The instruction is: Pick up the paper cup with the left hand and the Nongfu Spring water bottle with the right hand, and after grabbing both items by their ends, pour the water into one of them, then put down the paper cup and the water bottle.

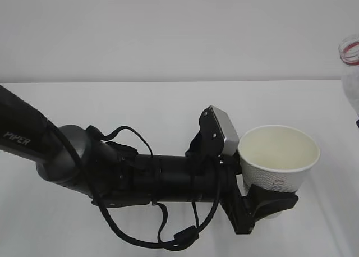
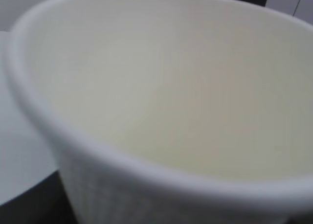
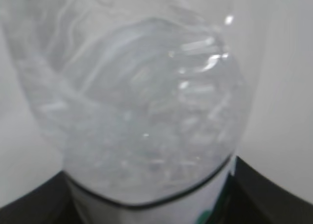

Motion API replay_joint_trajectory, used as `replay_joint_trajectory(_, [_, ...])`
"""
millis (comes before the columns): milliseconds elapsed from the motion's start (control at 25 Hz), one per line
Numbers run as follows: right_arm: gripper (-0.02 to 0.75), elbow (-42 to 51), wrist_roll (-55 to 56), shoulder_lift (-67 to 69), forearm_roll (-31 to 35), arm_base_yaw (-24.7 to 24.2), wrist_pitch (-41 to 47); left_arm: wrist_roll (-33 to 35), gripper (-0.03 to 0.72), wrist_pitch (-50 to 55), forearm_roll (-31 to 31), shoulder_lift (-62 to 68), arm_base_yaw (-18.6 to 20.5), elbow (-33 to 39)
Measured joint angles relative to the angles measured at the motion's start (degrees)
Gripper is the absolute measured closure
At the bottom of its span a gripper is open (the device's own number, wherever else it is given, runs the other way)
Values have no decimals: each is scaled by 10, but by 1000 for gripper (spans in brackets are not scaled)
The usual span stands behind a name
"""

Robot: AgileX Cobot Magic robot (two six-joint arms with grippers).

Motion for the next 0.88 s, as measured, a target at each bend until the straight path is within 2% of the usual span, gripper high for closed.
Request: replay_joint_trajectory(880, [280, 0, -131, 0, 0, 0, -20, 0, 141, -2, 1, 0, -2, 0])
